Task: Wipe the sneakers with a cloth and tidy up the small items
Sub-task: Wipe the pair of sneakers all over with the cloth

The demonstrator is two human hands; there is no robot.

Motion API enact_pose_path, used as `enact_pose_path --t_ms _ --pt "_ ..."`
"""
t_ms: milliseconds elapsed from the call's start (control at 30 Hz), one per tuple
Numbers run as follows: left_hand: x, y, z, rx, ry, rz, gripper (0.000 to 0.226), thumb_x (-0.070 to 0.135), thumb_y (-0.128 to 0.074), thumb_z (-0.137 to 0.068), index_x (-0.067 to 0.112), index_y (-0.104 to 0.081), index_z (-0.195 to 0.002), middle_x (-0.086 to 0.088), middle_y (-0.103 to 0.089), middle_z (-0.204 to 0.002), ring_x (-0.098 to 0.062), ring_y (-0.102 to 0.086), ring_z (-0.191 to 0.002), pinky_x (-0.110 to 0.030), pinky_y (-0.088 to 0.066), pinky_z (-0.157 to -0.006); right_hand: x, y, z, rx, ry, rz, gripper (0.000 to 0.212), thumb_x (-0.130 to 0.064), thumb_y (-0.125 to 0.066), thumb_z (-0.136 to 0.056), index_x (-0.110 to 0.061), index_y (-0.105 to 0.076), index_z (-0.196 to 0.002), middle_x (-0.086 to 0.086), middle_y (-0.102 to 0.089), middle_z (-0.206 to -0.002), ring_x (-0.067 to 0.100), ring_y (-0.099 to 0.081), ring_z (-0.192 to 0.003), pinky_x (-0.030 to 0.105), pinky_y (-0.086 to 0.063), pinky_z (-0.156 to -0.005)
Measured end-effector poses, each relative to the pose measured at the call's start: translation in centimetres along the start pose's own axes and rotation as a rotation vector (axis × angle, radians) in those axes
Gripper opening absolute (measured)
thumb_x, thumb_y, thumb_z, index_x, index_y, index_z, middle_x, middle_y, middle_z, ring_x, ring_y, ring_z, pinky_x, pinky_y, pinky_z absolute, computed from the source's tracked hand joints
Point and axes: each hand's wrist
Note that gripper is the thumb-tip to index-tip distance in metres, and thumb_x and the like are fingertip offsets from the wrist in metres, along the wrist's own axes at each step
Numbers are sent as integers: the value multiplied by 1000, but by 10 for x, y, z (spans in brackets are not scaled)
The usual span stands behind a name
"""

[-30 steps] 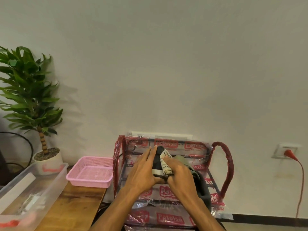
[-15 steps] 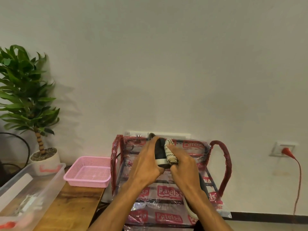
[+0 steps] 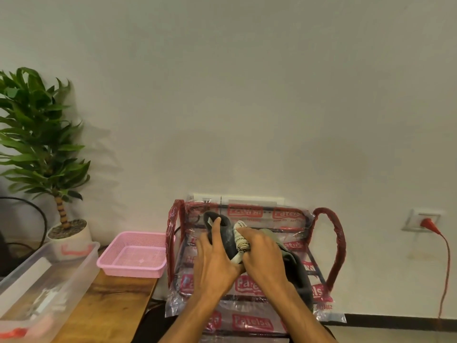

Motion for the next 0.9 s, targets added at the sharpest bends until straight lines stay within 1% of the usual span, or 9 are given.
enact_pose_path --t_ms 133,267,400,500,600,667,733,833,900 --pt "2 4 -1 -122 46 112 78 37 -74 -72 32 -34 -138 3 -45 -121 -13 -55 -103 -26 -50 -80 1 -3 1 -68 -39 -23 58 3 -51 -76 -30 -62 -123 -4 -70 -109 18 -63 -100 37 -53 -81" --pt "-14 2 1 -230 123 282 45 8 -76 -78 24 -54 -114 9 -59 -81 -1 -57 -70 -13 -44 -54 5 -9 10 -227 -20 -42 60 -2 -46 -75 -35 -60 -123 -8 -69 -113 16 -62 -106 39 -53 -83" --pt "-29 -3 10 -188 205 374 53 0 -77 -76 28 -54 -114 3 -55 -81 -5 -54 -71 -9 -43 -50 9 -16 17 -237 -17 -34 66 3 -46 -77 -31 -56 -132 -7 -61 -131 17 -54 -121 37 -50 -94" --pt "-40 -12 13 -202 240 414 71 -1 -77 -76 34 -48 -130 -3 -60 -85 -9 -61 -75 -15 -50 -56 11 -21 16 -44 16 78 58 6 -57 -77 -23 -61 -127 -4 -64 -125 19 -57 -117 36 -50 -91" --pt "-47 -14 14 -299 241 418 91 -5 -71 -80 48 -29 -140 -4 -61 -97 -9 -62 -81 -12 -49 -55 16 -29 26 -60 132 184 59 7 -76 -58 -15 -71 -112 2 -70 -113 24 -64 -108 38 -53 -90" --pt "-53 -15 15 -329 227 386 89 -13 -64 -80 44 -35 -141 -11 -61 -116 -16 -64 -97 -19 -55 -68 16 -40 44 -160 208 272 66 1 -85 -46 -13 -72 -109 4 -71 -111 24 -66 -105 37 -54 -90" --pt "-63 -17 14 -320 212 323 87 -16 -63 -75 44 -43 -135 -10 -65 -120 -21 -64 -107 -31 -56 -87 13 -51 65 -248 258 346 81 -8 -92 -31 -12 -74 -109 5 -72 -111 23 -67 -105 36 -51 -93" --pt "-82 -22 13 -388 246 356 89 -17 -68 -70 33 -48 -141 0 -70 -106 -10 -68 -93 -30 -58 -82 17 -67 66 -283 267 409 85 -12 -94 -29 -10 -73 -112 8 -70 -115 24 -66 -109 37 -43 -98" --pt "-84 -23 12 -412 229 336 92 -17 -69 -68 30 -46 -143 -2 -71 -93 -10 -66 -77 -31 -59 -71 18 -69 50 -279 217 451 84 -17 -94 -41 -8 -67 -120 10 -66 -122 27 -60 -118 37 -42 -103"
Point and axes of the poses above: each hand's wrist, its own z-axis away from the middle knuckle, its own y-axis out of the back of the hand, x = y × z
